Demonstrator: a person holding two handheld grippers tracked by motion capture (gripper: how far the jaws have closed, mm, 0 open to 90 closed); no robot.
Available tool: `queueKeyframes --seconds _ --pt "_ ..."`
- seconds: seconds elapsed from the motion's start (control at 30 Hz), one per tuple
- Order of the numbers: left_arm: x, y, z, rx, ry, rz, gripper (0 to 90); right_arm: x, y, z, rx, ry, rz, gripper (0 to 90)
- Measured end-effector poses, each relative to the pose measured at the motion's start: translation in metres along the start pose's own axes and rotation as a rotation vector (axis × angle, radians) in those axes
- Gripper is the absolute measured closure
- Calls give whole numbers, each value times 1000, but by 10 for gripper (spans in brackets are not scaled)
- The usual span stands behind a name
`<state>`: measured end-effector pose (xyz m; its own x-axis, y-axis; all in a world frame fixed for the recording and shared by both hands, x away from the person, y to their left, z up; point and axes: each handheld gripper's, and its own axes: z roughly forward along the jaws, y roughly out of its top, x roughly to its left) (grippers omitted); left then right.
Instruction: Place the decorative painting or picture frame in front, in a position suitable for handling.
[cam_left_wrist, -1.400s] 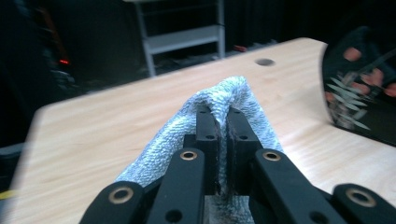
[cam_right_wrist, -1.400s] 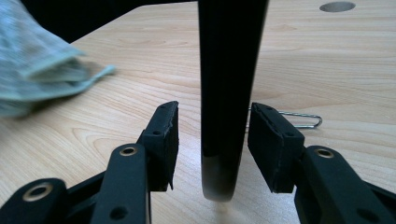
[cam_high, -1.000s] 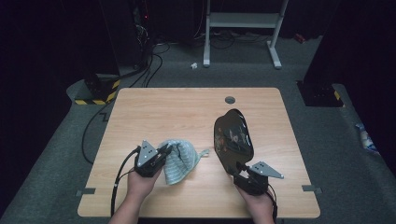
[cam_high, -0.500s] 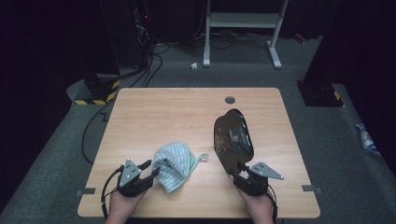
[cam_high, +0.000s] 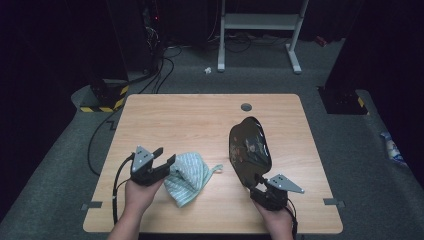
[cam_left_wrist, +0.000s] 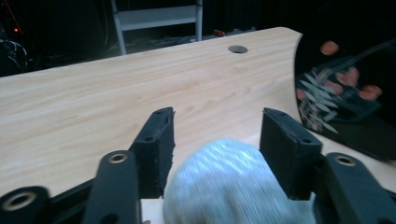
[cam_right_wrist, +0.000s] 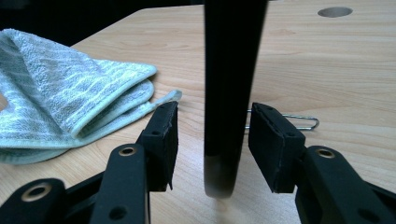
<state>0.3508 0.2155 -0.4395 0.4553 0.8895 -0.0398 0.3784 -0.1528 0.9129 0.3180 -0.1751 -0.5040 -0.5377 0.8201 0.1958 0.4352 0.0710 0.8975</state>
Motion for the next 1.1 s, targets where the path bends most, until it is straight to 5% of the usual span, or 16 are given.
queueKeyframes --seconds 0.17,0.4,0.6,0.83,0.93,1.1 --pt "-5 -6 9 91 -28 4 306 -2 0 2 5 6 4 528" --pt "-14 -47 -10 163 -75 -11 260 0 1 2 2 4 -4 528" --pt "-13 -74 -8 220 -69 -30 233 0 0 1 3 -3 -6 527" --pt "-11 -87 0 268 -63 -41 222 1 -1 2 9 -3 -6 526" --pt "-11 -92 3 289 -76 -45 240 2 -1 3 12 -1 -11 526" --pt "-15 -95 2 280 -112 -24 430 2 -1 2 11 -4 -14 526"
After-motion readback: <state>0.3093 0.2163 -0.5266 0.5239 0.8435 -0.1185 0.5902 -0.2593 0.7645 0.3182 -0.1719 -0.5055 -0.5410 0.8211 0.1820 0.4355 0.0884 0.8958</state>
